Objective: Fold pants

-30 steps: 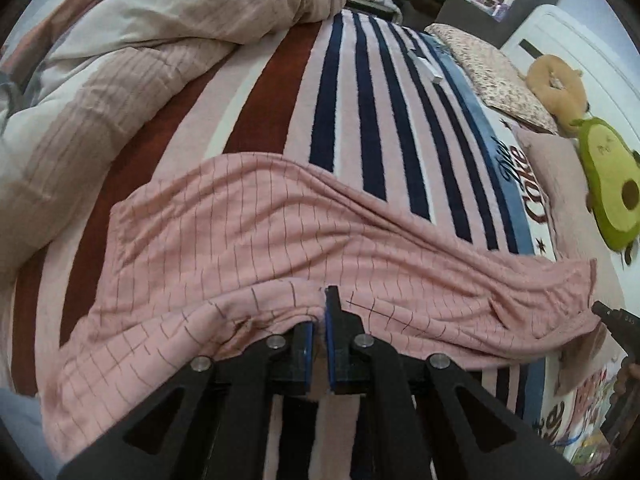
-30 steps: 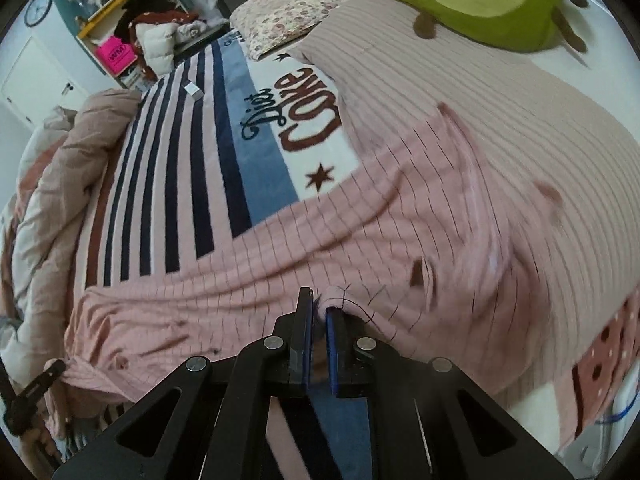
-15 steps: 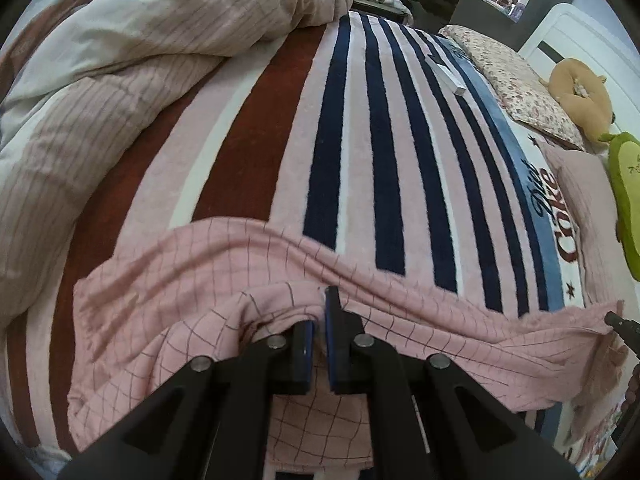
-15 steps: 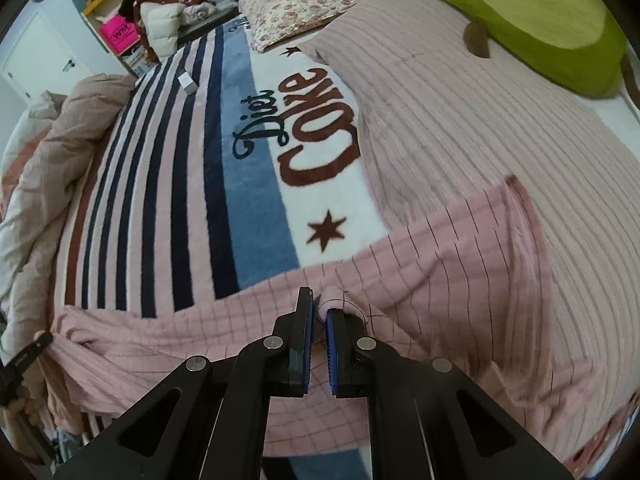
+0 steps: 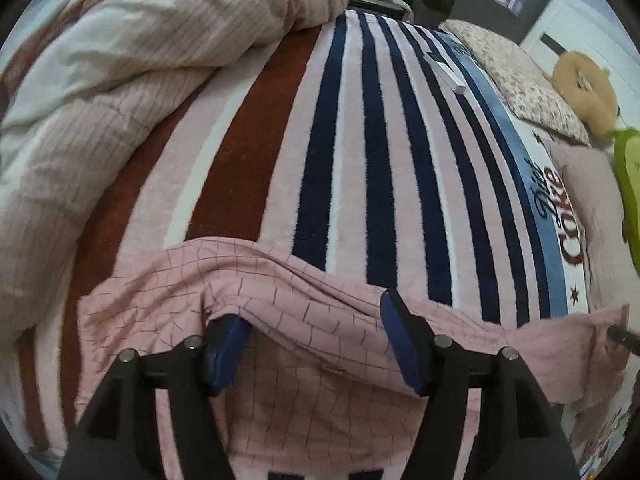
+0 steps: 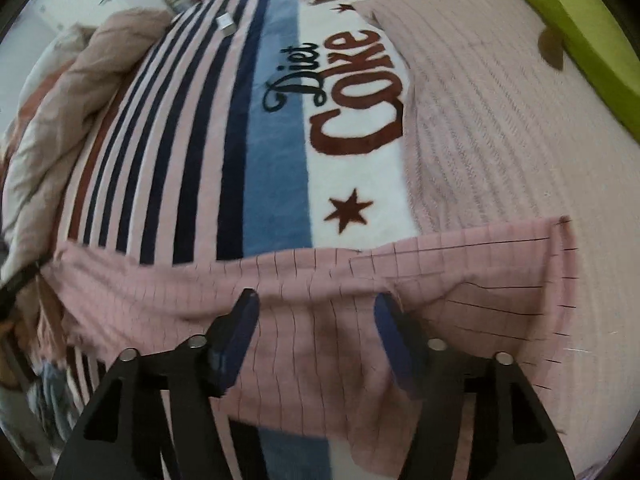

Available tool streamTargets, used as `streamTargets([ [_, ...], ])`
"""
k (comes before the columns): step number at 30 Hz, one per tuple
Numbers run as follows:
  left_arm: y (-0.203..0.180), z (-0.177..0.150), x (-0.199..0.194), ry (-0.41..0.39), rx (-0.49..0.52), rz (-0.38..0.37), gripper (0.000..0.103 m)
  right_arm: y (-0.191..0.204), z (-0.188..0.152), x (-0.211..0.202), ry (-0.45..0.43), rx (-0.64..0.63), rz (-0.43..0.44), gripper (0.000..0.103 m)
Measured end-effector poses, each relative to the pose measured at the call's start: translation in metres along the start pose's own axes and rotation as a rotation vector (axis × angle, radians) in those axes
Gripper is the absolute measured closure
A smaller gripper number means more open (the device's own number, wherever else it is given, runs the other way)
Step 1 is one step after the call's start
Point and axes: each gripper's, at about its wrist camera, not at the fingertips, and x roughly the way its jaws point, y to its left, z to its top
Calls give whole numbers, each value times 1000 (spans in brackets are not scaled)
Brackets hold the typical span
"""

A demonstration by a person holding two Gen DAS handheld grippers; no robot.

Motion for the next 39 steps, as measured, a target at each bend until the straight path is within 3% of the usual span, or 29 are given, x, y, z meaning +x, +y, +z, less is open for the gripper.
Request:
streamTargets([
  [4, -4, 0, -24, 6, -24, -8, 42, -1, -3, -32, -22, -95, -63, 35],
  [8, -14, -5, -50, -37, -11, 20, 32, -2, -22, -38, 42, -149, -4, 35],
  [13, -23, -13, -68, -49, -23, 7, 32, 2, -58, -12, 135, -206, 39, 36],
  [19, -41, -42, -70, -25, -39, -9, 32, 5, -87, 10, 108, -281, -24, 38],
  [24, -59, -67, -70, -5, -34, -39, 32, 6, -99, -11, 22, -303, -4, 41],
  [27, -64, -77, -71, 8, -36, -42, 32, 6, -111, -2, 78, -330, -25, 41],
  [29, -65, -80, -76, 1, -42, -53, 32, 3, -119, 8, 85, -347, -81, 41],
  [31, -66, -85, -82, -9, -33, -46, 32, 1, -126, 14, 56, -396, -209, 41],
  [33, -67, -89, -84, -7, -30, -38, 32, 0, -128, 16, 50, -423, -260, 41],
  [35, -66, -92, -86, -5, -35, -40, 32, -1, -130, 17, 48, -430, -290, 52],
  [37, -66, -94, -87, -6, -39, -41, 32, -2, -129, 14, 45, -434, -327, 84],
  [39, -66, -96, -89, -6, -41, -38, 32, -5, -126, 10, 35, -435, -349, 97],
])
